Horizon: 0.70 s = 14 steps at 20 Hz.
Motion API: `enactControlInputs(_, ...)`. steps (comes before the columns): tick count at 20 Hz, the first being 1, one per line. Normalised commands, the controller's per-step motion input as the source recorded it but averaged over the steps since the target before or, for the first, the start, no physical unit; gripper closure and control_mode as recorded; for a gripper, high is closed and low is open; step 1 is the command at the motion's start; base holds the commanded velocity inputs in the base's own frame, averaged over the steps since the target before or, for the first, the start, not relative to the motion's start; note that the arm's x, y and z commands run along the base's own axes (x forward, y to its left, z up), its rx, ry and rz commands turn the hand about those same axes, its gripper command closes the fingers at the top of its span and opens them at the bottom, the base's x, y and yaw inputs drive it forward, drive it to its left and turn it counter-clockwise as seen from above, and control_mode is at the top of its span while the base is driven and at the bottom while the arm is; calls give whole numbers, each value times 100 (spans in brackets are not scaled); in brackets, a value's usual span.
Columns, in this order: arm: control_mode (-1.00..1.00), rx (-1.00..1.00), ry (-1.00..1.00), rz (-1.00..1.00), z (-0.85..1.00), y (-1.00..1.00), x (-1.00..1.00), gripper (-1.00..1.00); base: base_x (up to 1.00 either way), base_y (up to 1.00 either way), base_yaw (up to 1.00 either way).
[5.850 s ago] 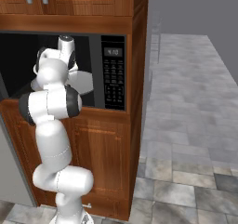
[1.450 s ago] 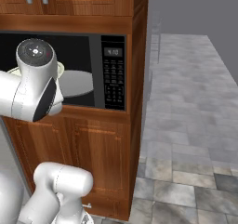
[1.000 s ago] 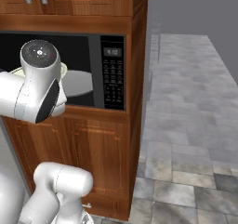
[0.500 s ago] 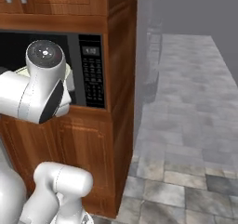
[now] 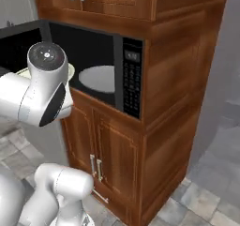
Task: The microwave is finished heating the chicken drumstick and broccoli. Take the bowl containing the food and place it on the dining counter.
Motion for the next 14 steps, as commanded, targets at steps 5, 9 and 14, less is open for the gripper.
enactControlInputs(5, 100, 0, 0, 0, 0, 0, 0, 100, -14, -21, 100)
enactControlInputs(9, 100, 0, 0, 0, 0, 0, 0, 100, -2, -4, 100)
enactControlInputs(14, 100, 0, 0, 0, 0, 0, 0, 100, 0, 1, 100)
